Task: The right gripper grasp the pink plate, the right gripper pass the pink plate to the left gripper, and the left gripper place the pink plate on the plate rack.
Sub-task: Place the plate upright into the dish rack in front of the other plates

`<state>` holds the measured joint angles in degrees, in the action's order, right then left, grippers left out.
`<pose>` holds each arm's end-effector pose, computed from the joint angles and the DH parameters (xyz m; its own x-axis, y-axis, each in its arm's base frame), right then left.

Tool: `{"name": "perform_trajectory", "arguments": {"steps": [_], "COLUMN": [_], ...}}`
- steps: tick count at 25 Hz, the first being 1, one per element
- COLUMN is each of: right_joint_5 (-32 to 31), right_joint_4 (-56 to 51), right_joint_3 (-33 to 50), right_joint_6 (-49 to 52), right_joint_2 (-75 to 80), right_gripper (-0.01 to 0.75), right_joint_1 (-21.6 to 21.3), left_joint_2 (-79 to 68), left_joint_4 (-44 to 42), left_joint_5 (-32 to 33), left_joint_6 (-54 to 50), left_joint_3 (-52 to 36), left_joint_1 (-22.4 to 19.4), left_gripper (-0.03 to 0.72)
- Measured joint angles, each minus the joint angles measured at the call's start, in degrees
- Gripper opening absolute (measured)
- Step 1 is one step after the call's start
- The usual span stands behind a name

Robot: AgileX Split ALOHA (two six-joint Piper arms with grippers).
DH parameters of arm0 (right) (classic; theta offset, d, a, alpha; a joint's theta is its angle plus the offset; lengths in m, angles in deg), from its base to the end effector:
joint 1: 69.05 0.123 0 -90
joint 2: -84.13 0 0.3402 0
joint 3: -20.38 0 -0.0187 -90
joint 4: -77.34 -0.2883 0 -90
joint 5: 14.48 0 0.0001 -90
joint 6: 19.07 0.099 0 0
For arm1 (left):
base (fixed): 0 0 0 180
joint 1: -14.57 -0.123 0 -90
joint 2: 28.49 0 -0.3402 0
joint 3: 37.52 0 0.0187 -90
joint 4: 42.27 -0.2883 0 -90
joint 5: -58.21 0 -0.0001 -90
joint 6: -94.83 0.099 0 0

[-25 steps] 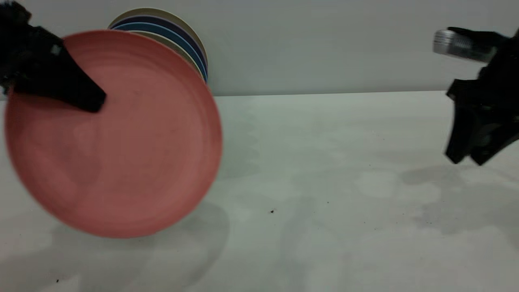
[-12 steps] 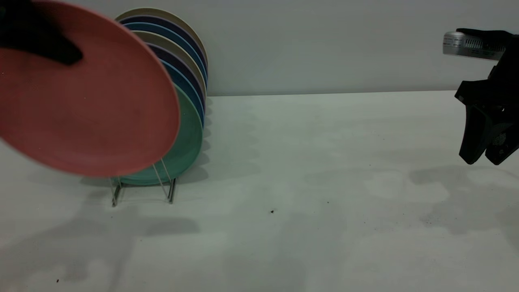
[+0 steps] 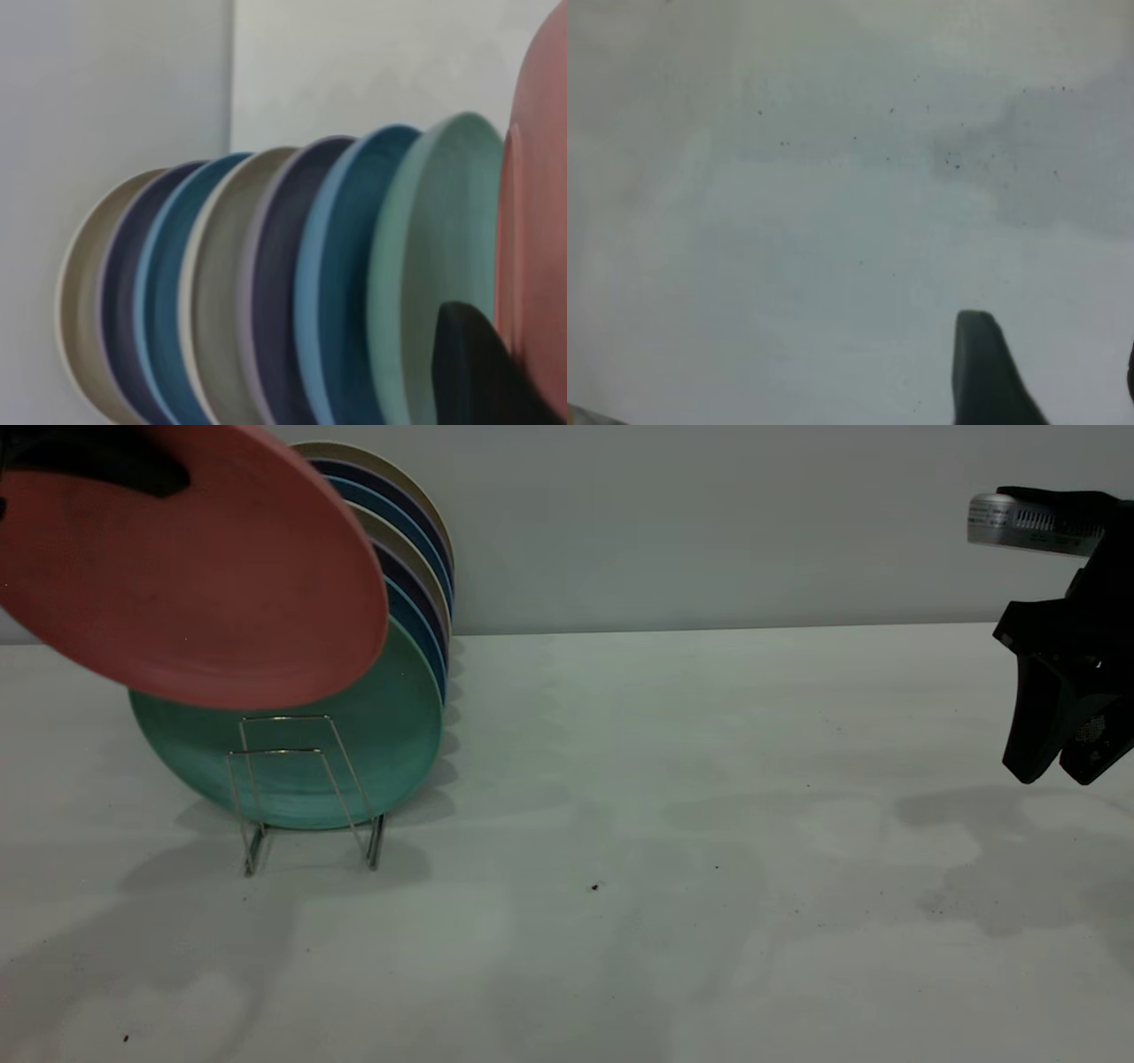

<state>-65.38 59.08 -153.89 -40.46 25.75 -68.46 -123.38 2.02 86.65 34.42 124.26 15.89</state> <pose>0.4239 0.0285 0.1568 -0.9804 -0.1725 -0.0958 -0.1904 0.9544 0.2300 0.3674 -0.0415 0.3008 0.1212 0.9231 -0.3649 0.7350 0.1636 0.6580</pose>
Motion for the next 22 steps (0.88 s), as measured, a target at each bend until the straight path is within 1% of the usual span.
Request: {"name": "perform_trajectory", "arguments": {"steps": [7,14,22], "right_joint_5": [0.0,0.0,0.0], "right_joint_4": [0.0,0.0,0.0], "right_joint_3": [0.0,0.0,0.0], "right_joint_6": [0.0,0.0,0.0], "right_joint_2": [0.0,0.0,0.0], "right_gripper": [0.402,0.402,0.402], "right_joint_1": [0.0,0.0,0.0], "left_joint_2": [-1.7,-4.4,-4.8], "left_joint_4": [1.4,1.4,1.4], "left_joint_5": [-0.3,-2.6,-2.9], "left_joint_6": [-0.4,-0.5,-0.5], "left_joint_3": [0.0,0.0,0.0], "left_joint_1": [0.0,0.0,0.0], "left_gripper": [0.125,0.125,0.125]}}
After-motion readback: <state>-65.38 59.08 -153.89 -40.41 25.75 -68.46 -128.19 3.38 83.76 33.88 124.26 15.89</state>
